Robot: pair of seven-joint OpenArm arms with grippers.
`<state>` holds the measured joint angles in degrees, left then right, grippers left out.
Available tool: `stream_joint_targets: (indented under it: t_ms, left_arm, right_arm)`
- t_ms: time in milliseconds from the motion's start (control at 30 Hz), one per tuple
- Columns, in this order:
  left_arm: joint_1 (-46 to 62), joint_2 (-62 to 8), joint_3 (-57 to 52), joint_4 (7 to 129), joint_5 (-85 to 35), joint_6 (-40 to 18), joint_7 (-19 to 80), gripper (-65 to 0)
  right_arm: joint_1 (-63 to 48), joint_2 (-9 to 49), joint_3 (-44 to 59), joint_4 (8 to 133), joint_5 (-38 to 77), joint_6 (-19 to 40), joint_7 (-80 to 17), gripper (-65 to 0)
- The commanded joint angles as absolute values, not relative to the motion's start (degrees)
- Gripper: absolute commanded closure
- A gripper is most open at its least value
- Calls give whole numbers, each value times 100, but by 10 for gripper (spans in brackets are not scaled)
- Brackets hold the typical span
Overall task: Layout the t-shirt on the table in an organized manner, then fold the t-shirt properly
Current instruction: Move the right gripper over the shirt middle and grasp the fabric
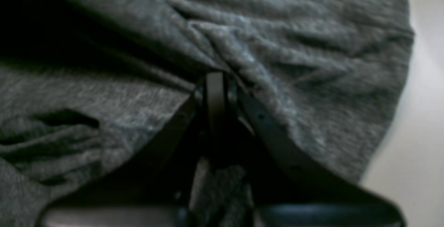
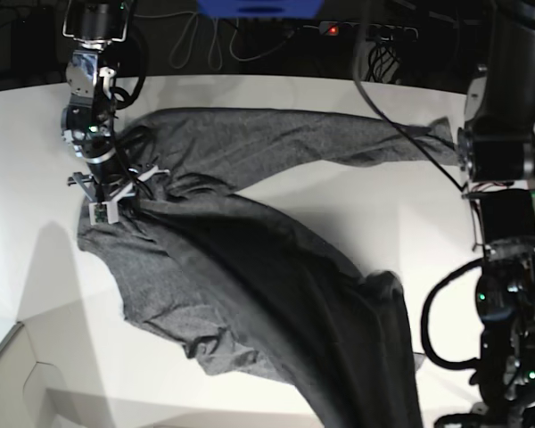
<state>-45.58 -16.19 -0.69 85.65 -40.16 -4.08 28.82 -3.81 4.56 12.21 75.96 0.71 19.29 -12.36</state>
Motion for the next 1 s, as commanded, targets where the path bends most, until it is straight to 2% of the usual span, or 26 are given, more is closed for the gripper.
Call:
stream_joint_targets:
  t_ms: [0,133,367,533,700,800,967]
  left_arm:
    - [-4822,-1657,-84,8637,-4048,-400,2730,-1]
    - [-4848,-1429,-84,8488,-3978,-400,2695,-1]
    - [-5103,-1200,-119,7178,-3978,-400,2633,-1]
    - [-5095,-1191,-75,6536,-3978,-400,1947,-1]
    - [-5086,-1218,-75,6132,-3978,-400,1798,-1]
    - [-5068,-1209,-75,6088,-3969,-400,1798,-1]
    - [-4971,-1200,-84,6097,-3969,-400,1754,-1]
  right_arm:
    - [-356,479,1323,7635,22,1868,-1297,-6]
    - [-347,470,1481,7635,22,1868,-1297,-6]
    - [-233,479,1727,7635,22,1868,-1297,-6]
    - [-233,462,1868,7714,31,1868,-1297,-6]
    - [-365,277,1851,8330,31,1868,-1297,-6]
    - [-435,-13,1754,8725,31,1868,-1297,-6]
    - [-453,-268,963,8919,31,1868,-1314,-6]
